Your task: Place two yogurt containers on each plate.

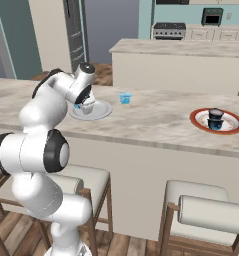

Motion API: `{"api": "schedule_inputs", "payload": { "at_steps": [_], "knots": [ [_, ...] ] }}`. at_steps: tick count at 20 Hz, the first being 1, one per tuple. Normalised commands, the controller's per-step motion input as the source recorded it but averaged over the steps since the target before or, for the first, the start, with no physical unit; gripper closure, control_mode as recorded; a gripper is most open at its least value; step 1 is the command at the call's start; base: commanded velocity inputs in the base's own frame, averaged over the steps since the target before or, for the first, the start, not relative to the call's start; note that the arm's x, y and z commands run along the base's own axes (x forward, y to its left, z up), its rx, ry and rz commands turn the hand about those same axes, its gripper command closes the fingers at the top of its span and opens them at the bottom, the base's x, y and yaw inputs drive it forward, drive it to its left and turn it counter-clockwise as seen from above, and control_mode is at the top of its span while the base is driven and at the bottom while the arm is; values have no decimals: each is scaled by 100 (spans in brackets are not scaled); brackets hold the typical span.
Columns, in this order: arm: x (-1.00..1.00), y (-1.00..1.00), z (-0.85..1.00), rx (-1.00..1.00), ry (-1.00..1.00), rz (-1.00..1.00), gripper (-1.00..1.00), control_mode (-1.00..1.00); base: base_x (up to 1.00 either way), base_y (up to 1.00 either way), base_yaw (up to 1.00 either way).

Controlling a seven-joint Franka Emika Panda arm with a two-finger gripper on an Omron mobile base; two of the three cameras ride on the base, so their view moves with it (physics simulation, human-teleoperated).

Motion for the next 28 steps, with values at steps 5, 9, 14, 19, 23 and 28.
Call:
{"api": "schedule_inputs", "payload": {
  "at_steps": [5,9,14,19,23,28],
  "knots": [
    [15,-9,-1,0,13,0,100,-100,0,0,0],
    [2,-7,-12,0,6,0,100,-100,0,0,0],
    [-2,0,-21,0,0,0,100,-100,0,0,0],
    [-17,0,-29,0,-4,0,100,-100,0,0,0],
    [-34,0,-32,0,-4,-2,-100,-100,0,0,0],
    [-13,-10,10,0,0,-1,-100,-100,0,0,0]
  ]
}}
